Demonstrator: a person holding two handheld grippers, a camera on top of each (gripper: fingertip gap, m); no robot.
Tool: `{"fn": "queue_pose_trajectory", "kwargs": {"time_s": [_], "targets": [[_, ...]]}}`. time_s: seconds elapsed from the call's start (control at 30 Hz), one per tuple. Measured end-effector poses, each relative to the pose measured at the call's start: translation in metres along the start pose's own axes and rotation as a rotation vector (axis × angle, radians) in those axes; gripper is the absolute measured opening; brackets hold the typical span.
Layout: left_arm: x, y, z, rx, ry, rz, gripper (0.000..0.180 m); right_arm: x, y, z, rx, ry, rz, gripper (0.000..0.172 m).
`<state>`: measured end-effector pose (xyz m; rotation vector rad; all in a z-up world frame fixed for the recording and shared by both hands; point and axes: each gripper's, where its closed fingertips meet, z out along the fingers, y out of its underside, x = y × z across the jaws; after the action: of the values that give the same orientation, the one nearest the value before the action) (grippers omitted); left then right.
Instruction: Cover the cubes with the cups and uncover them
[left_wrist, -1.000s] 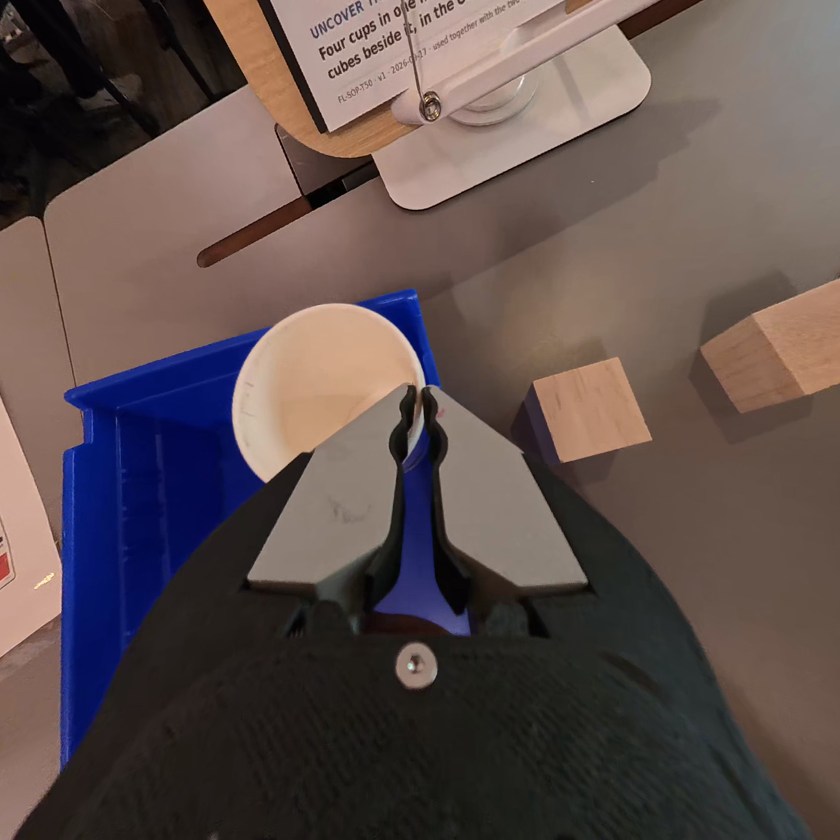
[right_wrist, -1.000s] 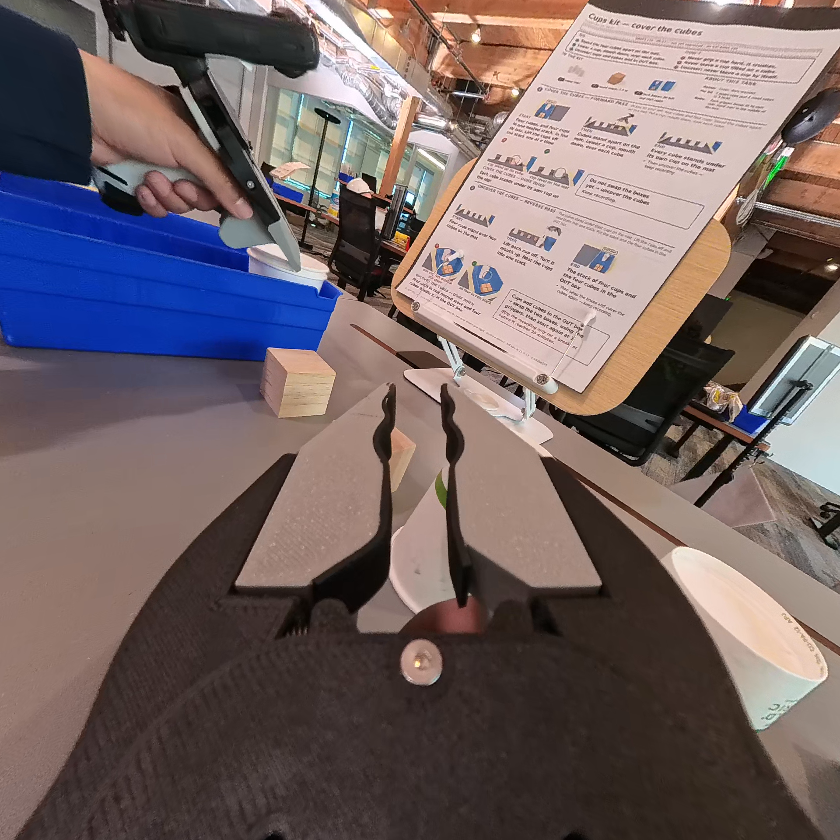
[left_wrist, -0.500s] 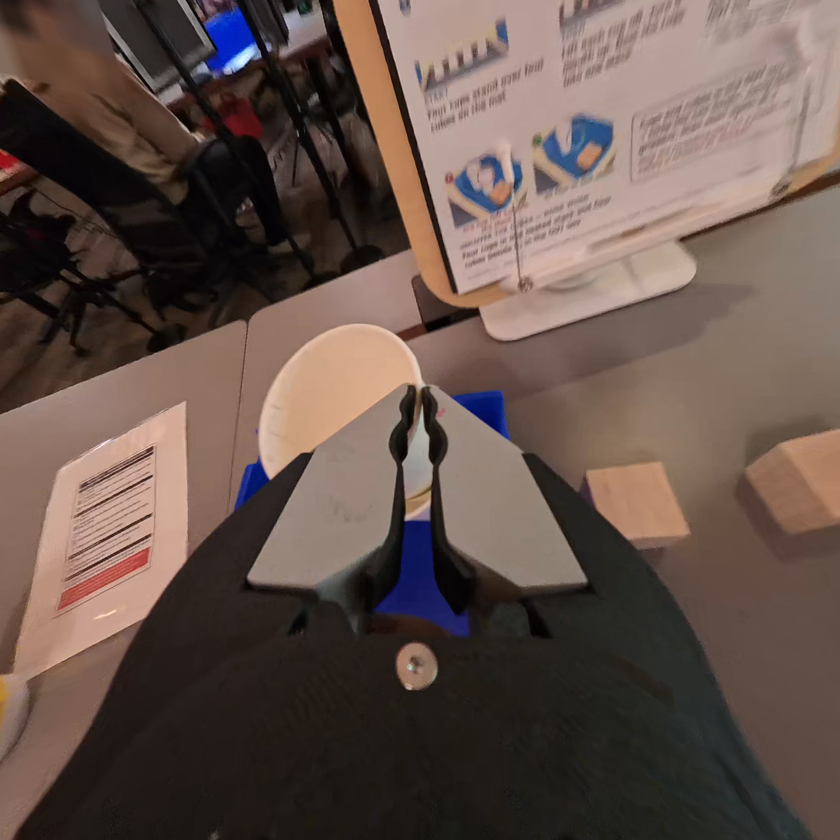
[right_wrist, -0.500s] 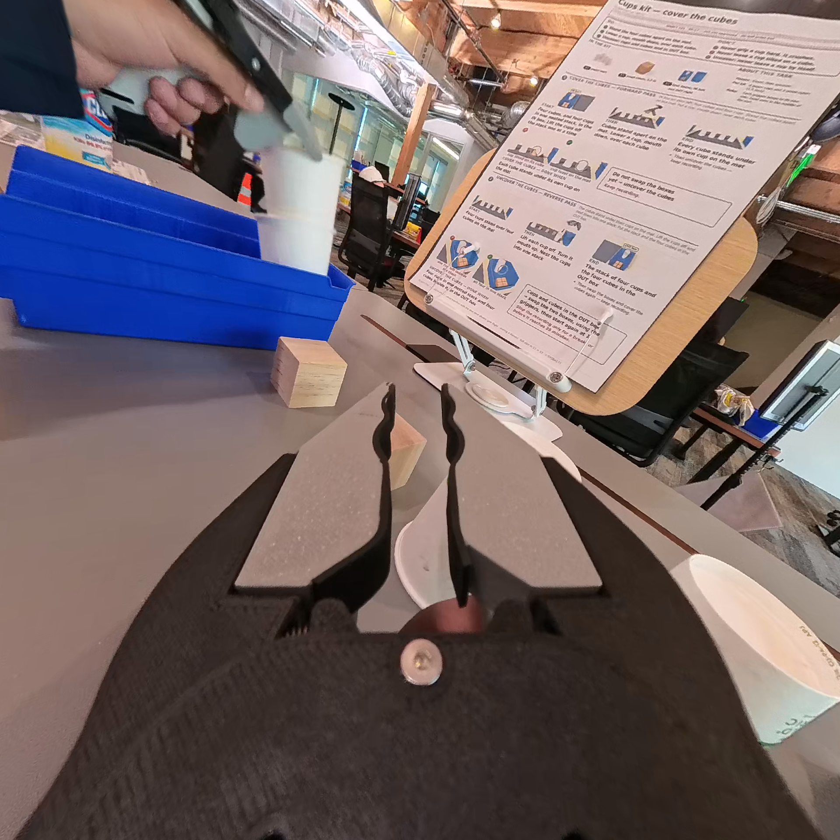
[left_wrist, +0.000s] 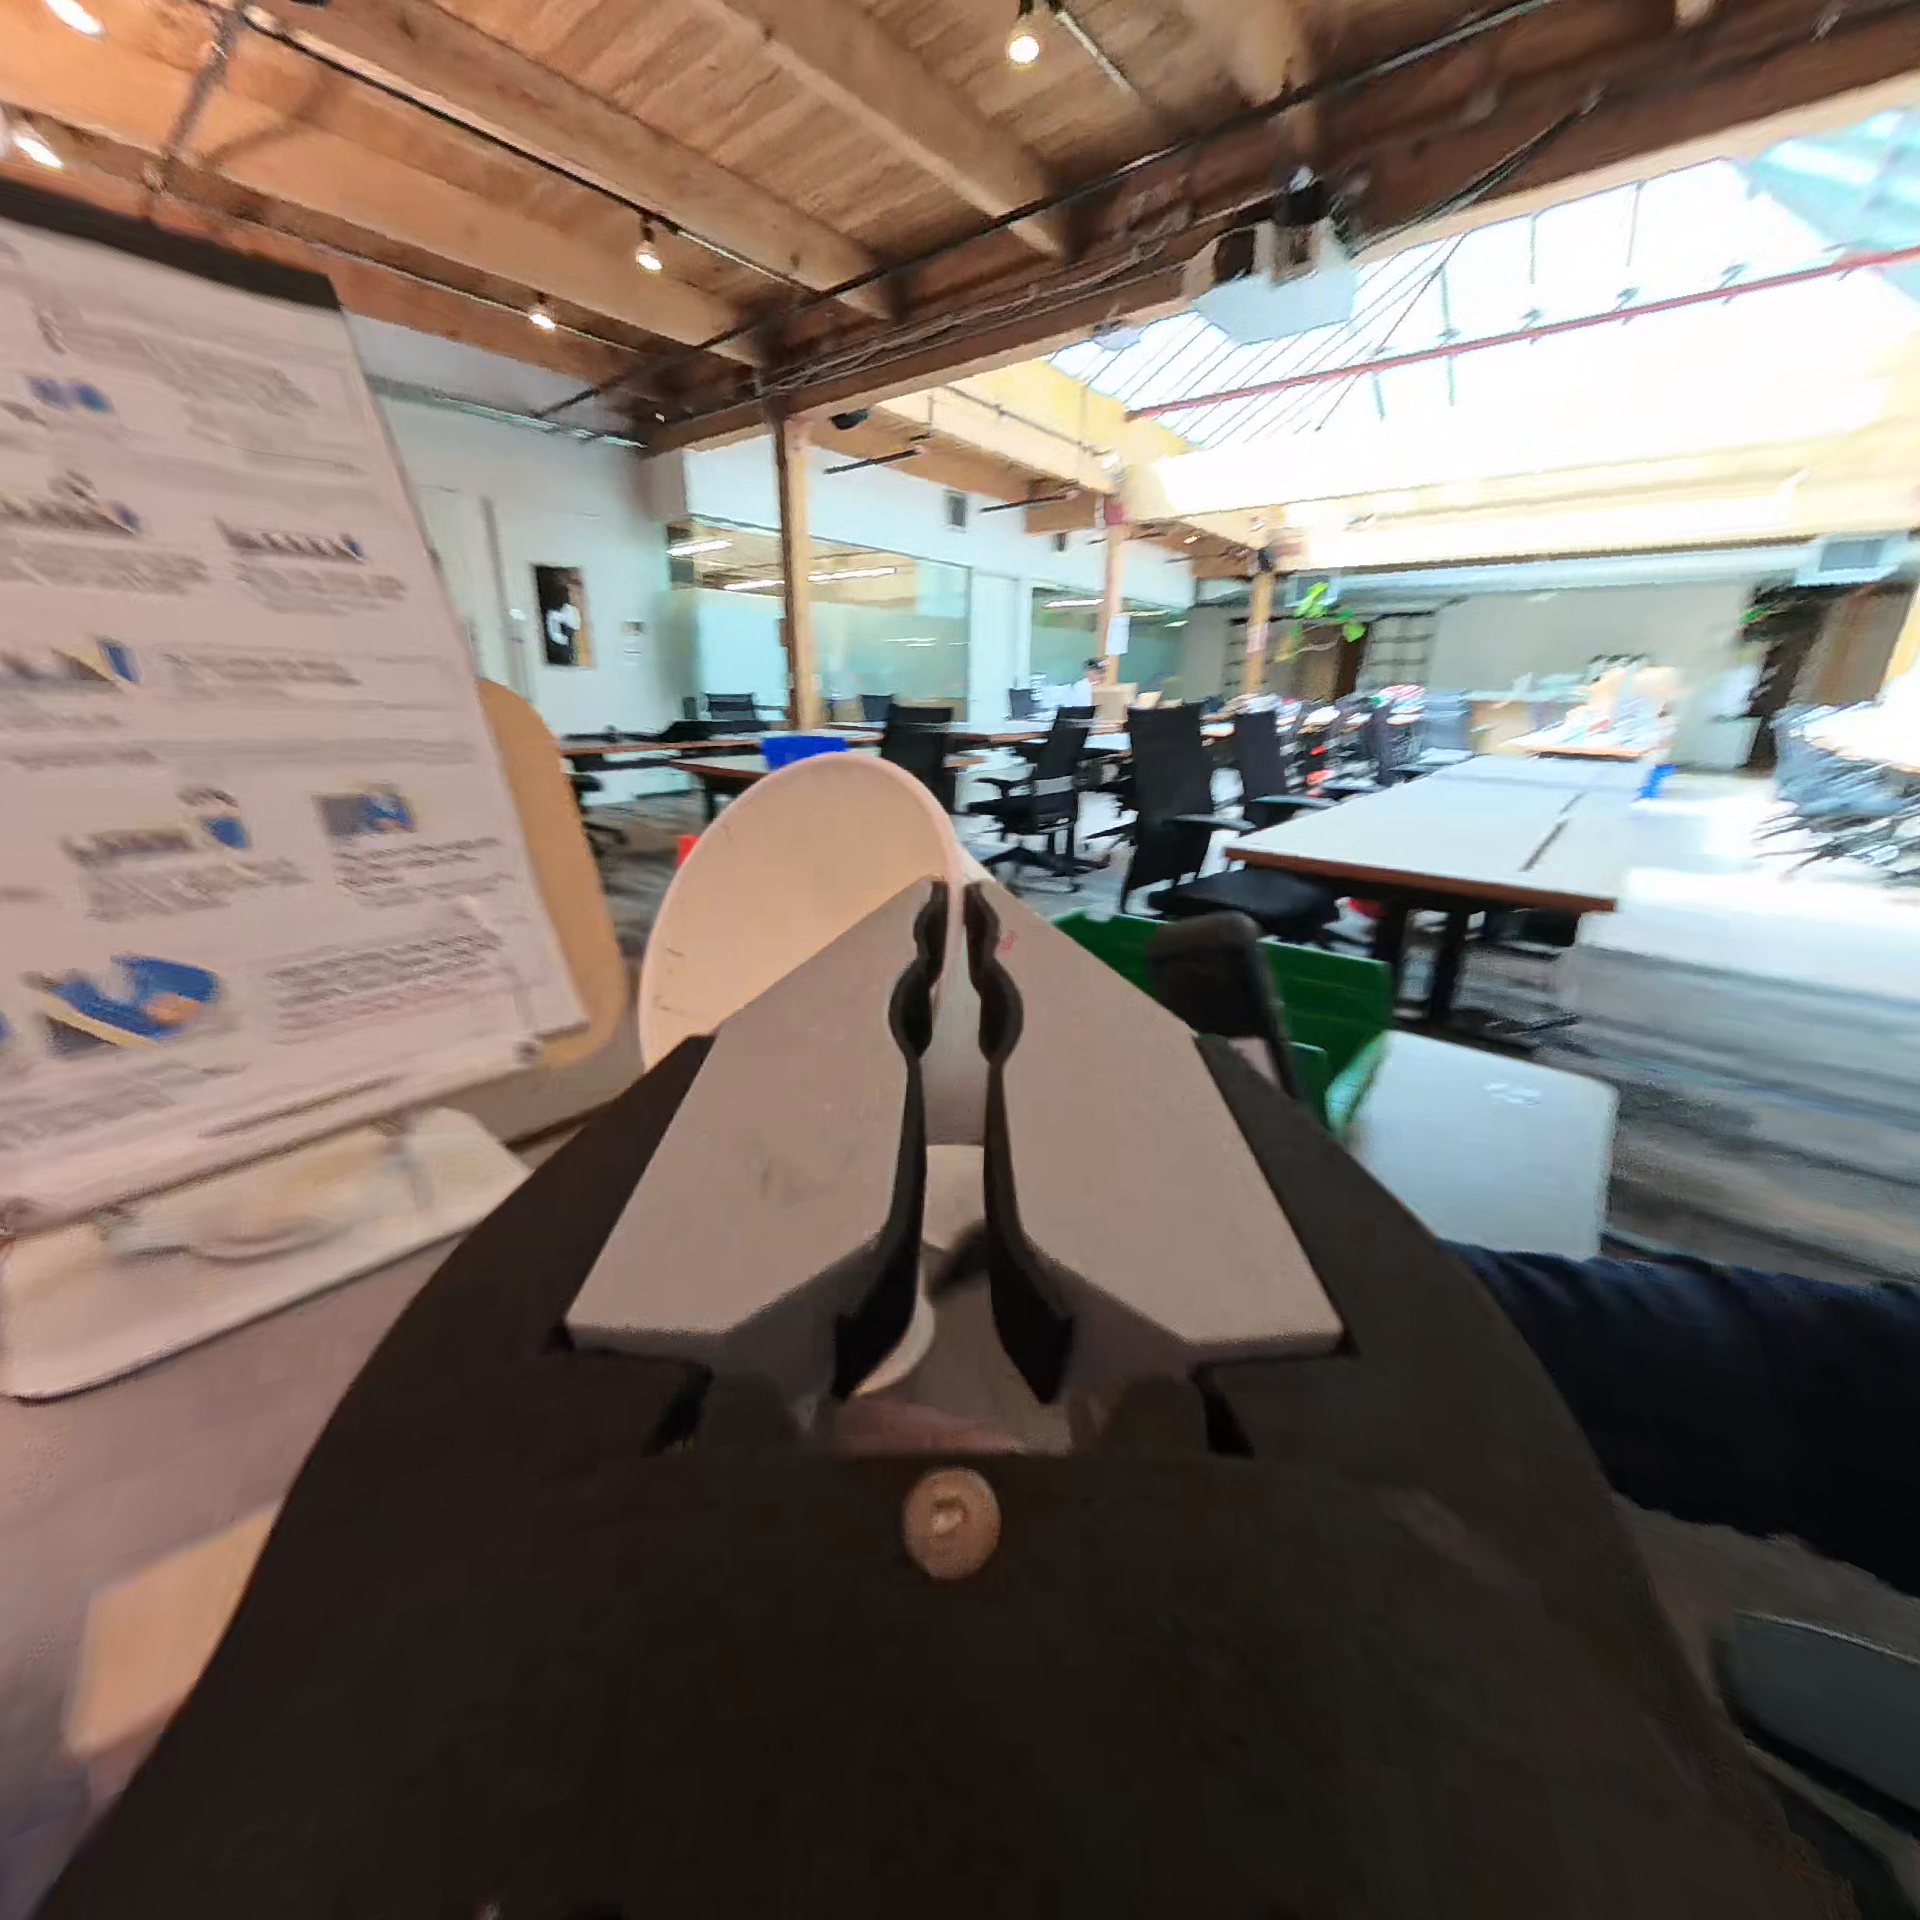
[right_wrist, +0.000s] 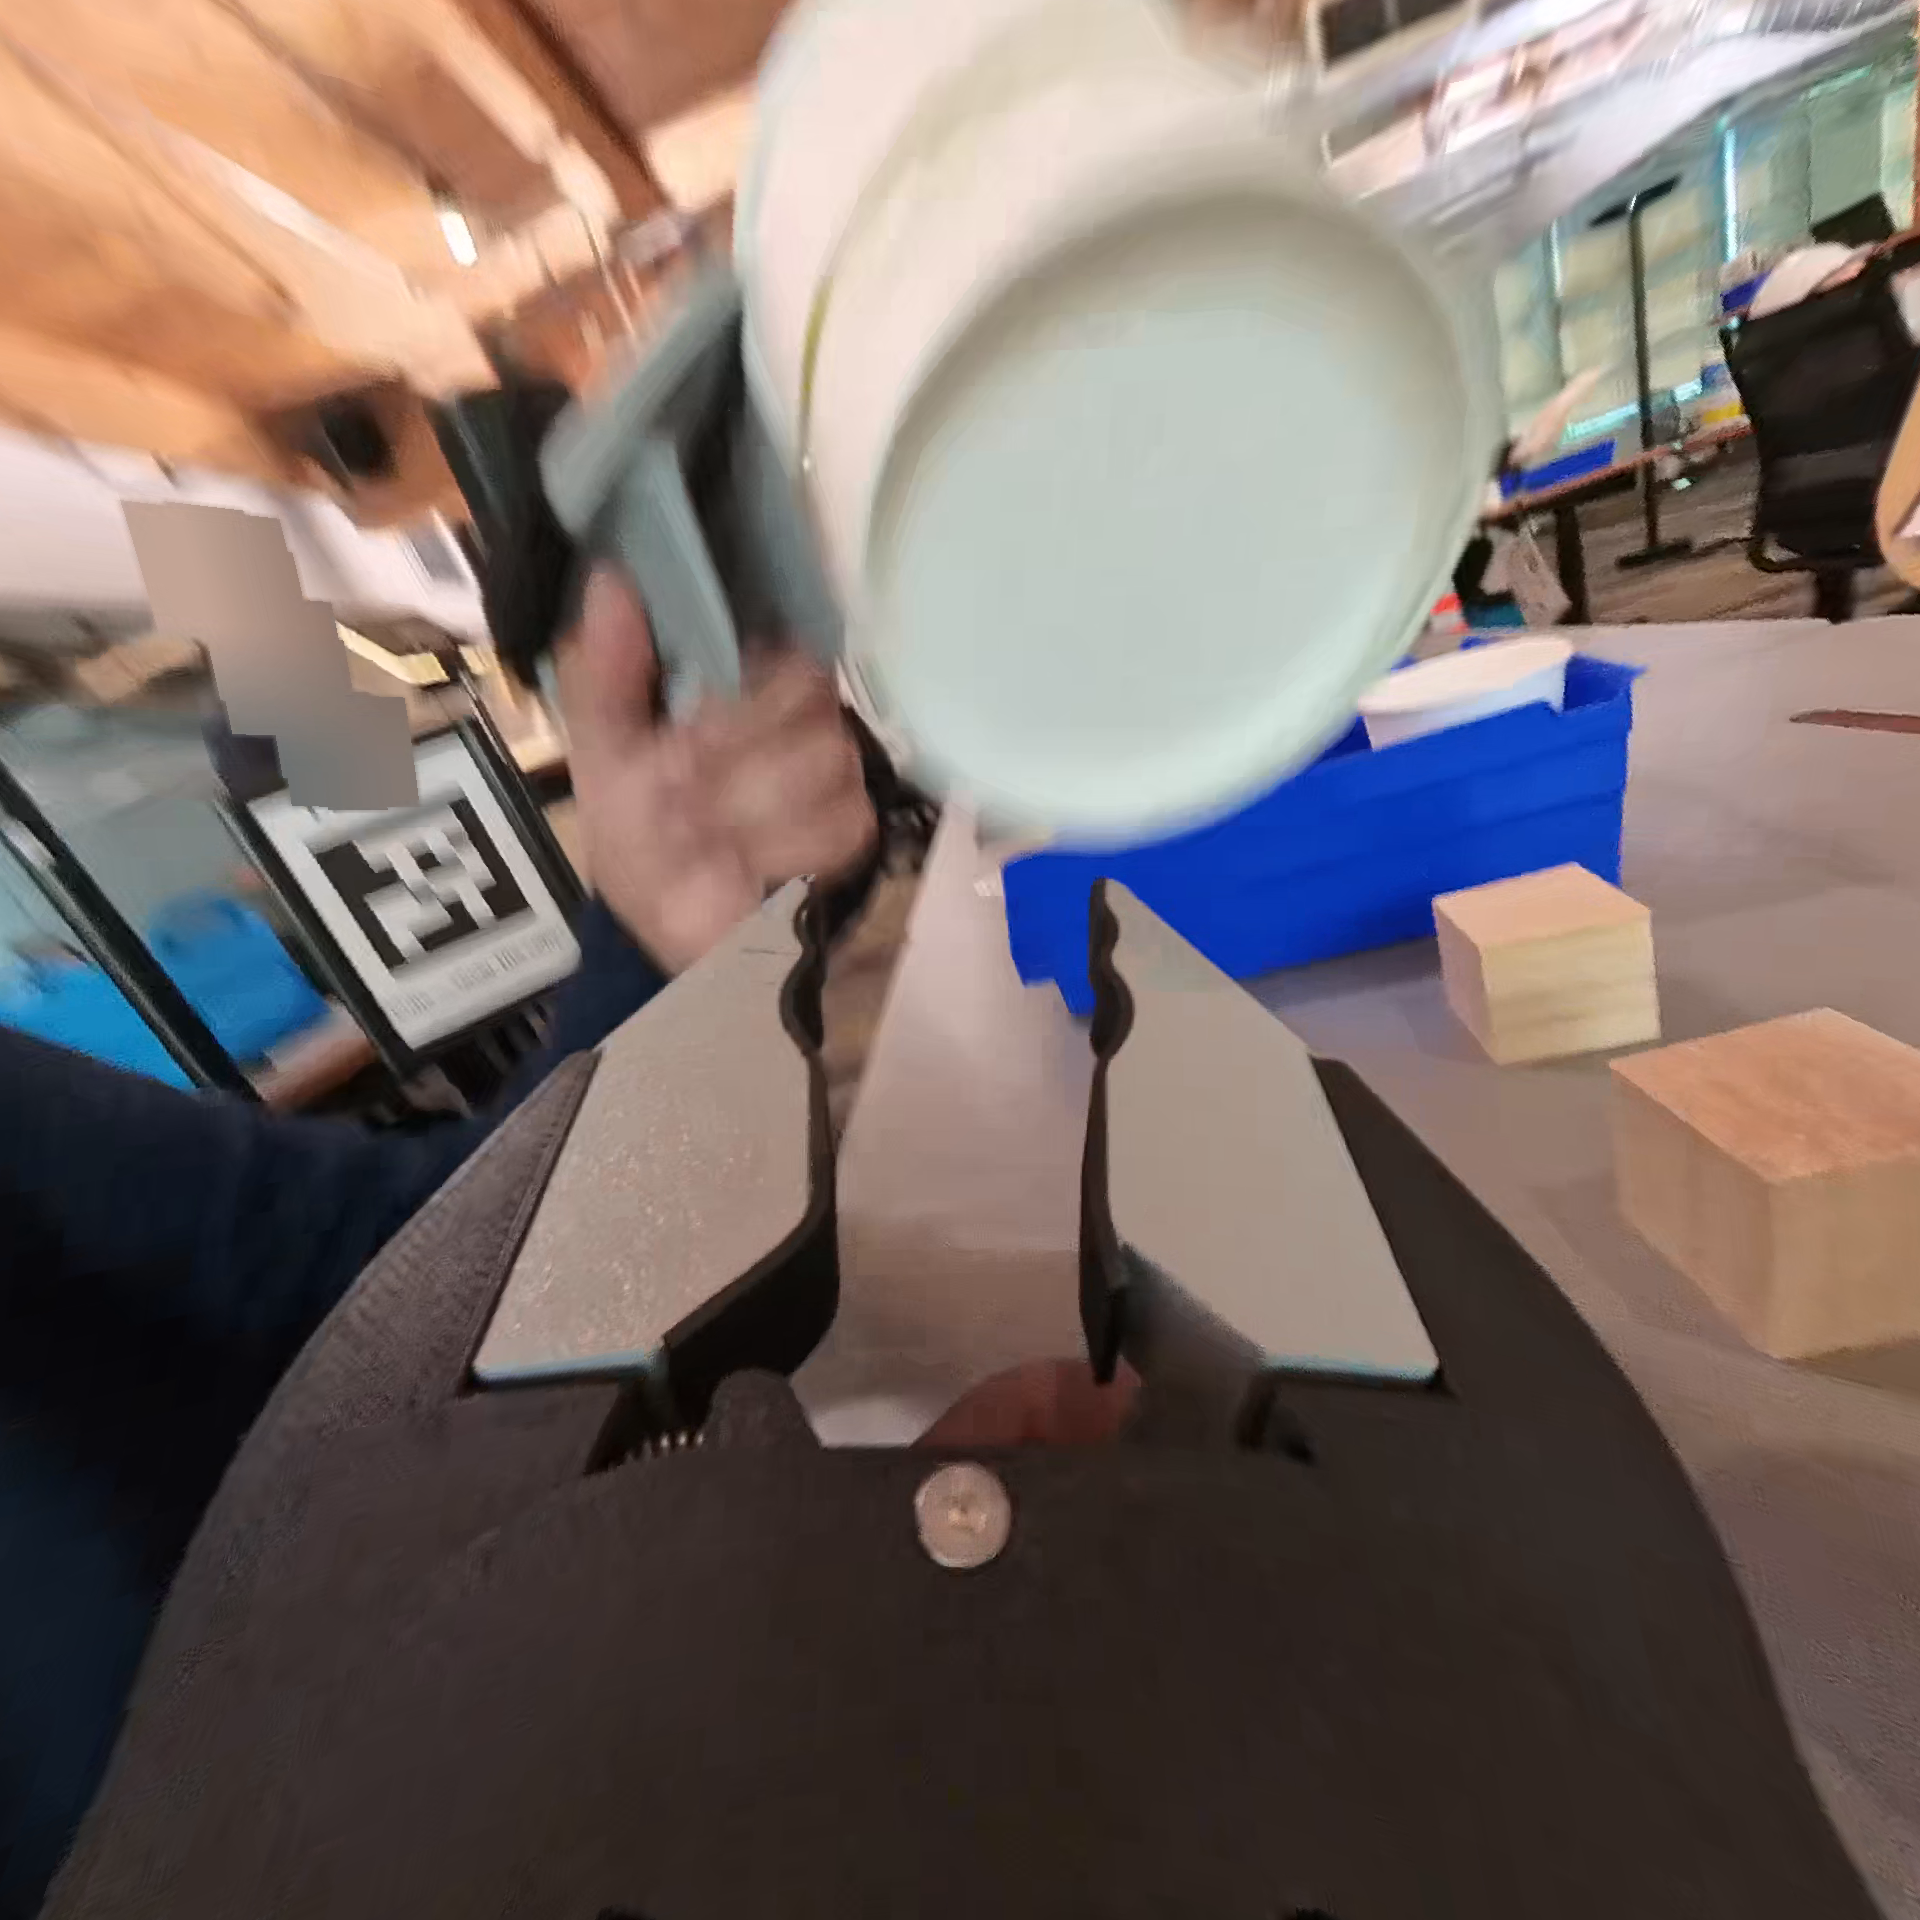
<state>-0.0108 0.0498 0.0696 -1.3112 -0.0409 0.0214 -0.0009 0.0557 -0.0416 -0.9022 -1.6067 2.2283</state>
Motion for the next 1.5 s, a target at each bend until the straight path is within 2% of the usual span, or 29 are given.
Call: {"fn": "queue_pose_trajectory", "kwargs": {"time_s": [0.1, 0.2, 0.27, 0.33, 0.47, 0.6, 0.7, 0.8, 0.9, 1.03, 1.07, 1.17, 1.23, 1.37, 1.4, 1.5], "targets": [[0.018, 0.046, 0.002, -0.005, 0.084, -0.182, 0.001, 0.011, -0.031, -0.020, 0.153, -0.023, 0.161, 0.062], [0.029, 0.095, 0.006, -0.119, 0.136, -0.293, 0.001, 0.032, -0.051, -0.040, 0.269, 0.007, 0.261, 0.065], [0.035, 0.125, 0.008, -0.228, 0.138, -0.279, 0.002, 0.038, -0.054, -0.045, 0.285, 0.020, 0.281, 0.067], [0.038, 0.143, 0.009, -0.308, 0.131, -0.199, 0.002, 0.041, -0.048, -0.041, 0.249, 0.061, 0.245, 0.071], [0.041, 0.152, 0.009, -0.383, 0.159, -0.104, 0.002, 0.045, -0.029, -0.029, 0.144, 0.139, 0.165, 0.083], [0.051, 0.167, 0.003, -0.450, 0.223, -0.080, 0.002, 0.049, -0.028, -0.031, 0.143, 0.154, 0.163, 0.080], [0.054, 0.175, -0.002, -0.467, 0.236, -0.119, 0.003, 0.046, -0.020, -0.028, 0.086, 0.131, 0.139, 0.079], [0.049, 0.180, -0.011, -0.494, 0.201, -0.090, 0.001, 0.043, -0.016, -0.025, 0.049, 0.136, 0.084, 0.079], [0.029, 0.176, -0.028, -0.512, 0.093, -0.025, 0.029, 0.052, -0.018, -0.029, 0.042, 0.205, 0.054, 0.079], [0.000, 0.157, -0.041, -0.488, -0.076, -0.036, 0.084, 0.057, -0.016, -0.031, 0.021, 0.246, 0.020, 0.080], [-0.004, 0.154, -0.040, -0.483, -0.106, -0.035, 0.093, 0.055, -0.015, -0.029, 0.018, 0.240, 0.019, 0.079], [0.002, 0.156, -0.026, -0.492, -0.116, -0.001, 0.103, 0.051, -0.007, -0.022, -0.021, 0.233, -0.011, 0.080], [0.006, 0.164, -0.015, -0.513, -0.111, 0.040, 0.102, 0.047, -0.001, -0.019, -0.059, 0.227, -0.052, 0.080], [0.010, 0.187, 0.000, -0.599, -0.071, 0.113, 0.104, 0.029, 0.007, -0.013, -0.100, 0.114, -0.044, 0.080], [0.015, 0.190, 0.002, -0.611, -0.036, 0.119, 0.092, 0.032, 0.008, -0.013, -0.108, 0.131, -0.049, 0.079], [0.007, 0.191, 0.010, -0.598, -0.019, 0.138, 0.088, 0.042, 0.002, -0.018, -0.078, 0.192, -0.049, 0.079]]}}
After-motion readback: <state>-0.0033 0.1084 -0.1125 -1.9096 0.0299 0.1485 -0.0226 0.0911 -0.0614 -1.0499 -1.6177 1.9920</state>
